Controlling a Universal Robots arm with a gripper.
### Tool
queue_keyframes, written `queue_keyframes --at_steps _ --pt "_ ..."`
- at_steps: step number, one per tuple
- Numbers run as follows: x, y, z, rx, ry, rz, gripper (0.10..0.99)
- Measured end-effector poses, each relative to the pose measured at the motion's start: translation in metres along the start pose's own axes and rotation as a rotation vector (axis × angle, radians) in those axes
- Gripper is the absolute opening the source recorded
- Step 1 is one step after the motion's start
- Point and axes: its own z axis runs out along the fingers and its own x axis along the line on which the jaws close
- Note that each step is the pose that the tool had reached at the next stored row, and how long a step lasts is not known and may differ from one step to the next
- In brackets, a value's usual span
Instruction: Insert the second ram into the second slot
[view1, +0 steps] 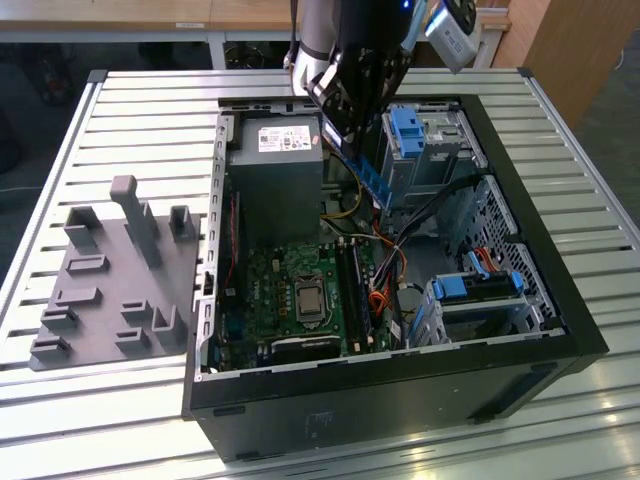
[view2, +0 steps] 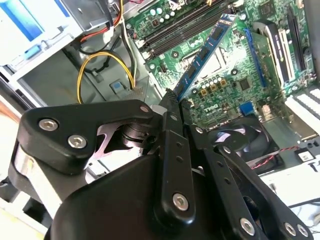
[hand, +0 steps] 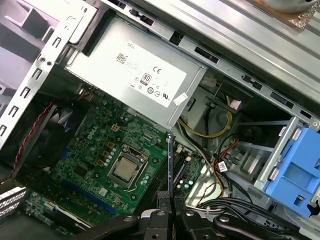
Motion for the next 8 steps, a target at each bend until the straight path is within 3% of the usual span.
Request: queue_keyframes --at_steps 8 --pt "0.0 0.0 0.0001 0.001 -0.0026 0.073 0.137"
